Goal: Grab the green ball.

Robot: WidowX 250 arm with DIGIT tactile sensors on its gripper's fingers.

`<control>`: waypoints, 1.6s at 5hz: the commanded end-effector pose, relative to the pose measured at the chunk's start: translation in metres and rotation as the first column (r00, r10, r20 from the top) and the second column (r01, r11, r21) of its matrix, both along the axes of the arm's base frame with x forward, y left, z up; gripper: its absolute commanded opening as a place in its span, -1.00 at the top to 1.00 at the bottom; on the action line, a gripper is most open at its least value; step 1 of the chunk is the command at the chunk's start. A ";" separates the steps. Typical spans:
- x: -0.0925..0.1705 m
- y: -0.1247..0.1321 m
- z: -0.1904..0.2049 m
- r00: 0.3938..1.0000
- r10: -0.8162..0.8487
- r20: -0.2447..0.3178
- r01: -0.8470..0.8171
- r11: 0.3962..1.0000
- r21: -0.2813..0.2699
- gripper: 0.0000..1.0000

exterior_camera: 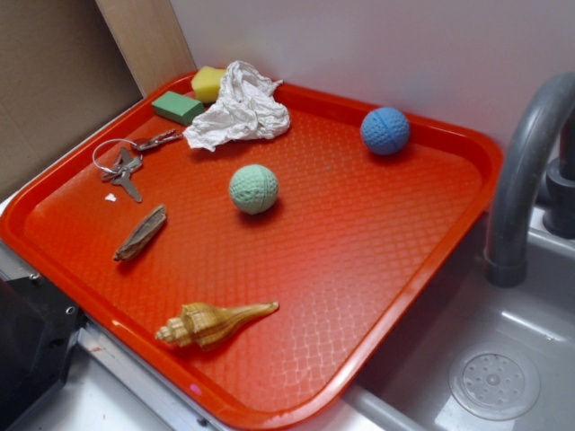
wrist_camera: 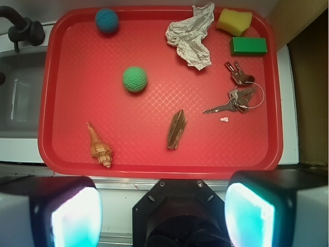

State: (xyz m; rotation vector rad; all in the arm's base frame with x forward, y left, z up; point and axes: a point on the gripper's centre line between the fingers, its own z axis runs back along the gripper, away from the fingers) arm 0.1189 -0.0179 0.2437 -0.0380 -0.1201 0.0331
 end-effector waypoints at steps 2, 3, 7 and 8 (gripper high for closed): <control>0.050 -0.038 -0.050 0.991 -0.118 0.060 0.116 0.993 0.033 -1.00; 0.092 -0.062 -0.099 0.966 -0.242 0.085 0.240 0.970 0.037 -1.00; 0.131 -0.022 -0.180 0.969 -0.244 0.040 0.241 0.968 0.070 -1.00; 0.139 -0.038 -0.197 0.960 -0.279 0.030 0.281 0.951 -0.128 -1.00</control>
